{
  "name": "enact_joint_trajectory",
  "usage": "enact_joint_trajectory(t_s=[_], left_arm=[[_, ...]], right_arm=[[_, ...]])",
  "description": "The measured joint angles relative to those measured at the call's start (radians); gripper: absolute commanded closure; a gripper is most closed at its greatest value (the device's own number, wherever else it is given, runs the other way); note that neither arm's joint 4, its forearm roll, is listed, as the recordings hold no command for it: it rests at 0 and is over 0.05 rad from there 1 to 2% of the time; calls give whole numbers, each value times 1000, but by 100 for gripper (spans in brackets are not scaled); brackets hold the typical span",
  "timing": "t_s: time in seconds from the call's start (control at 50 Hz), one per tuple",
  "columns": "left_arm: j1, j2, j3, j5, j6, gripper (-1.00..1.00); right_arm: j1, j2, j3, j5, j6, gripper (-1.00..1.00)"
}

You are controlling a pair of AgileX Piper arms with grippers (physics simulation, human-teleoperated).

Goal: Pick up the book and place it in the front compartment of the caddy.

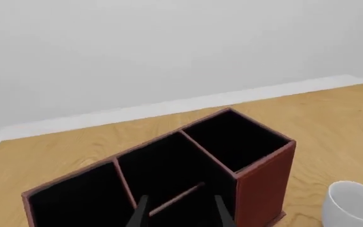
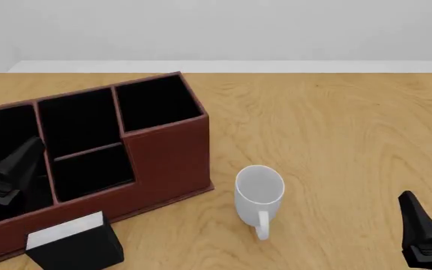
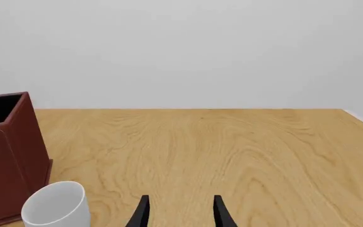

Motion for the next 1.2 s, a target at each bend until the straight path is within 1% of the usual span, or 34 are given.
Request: enact_joint_trajectory(t_s=[0.3,0.48,0.62,0.7,0.78,0.9,1.02,1.08,1.2], left_arm=[[-110,206,-297,297,157,-100],[-186,329,-472,517,211,-100],[-219,406,-587,652,266,-100],[-248,439,-628,726,287,-100],[-278,470,-664,801,291,-100],[-306,509,-700,918,313,-100],[-332,540,-732,1017,319,-100],[-346,552,-735,1050,314,-100],[-383,566,-708,1092,293,-100]], right_arm=[[0,0,-2,3,0,-100],[-1,0,-2,3,0,-100],[-1,0,-2,2,0,-100],[-1,0,-3,3,0,-100],[-1,0,-3,3,0,-100],[-1,0,-4,4,0,-100],[-1,0,-5,4,0,-100],[-1,0,-5,5,0,-100],[-1,0,-6,5,0,-100]])
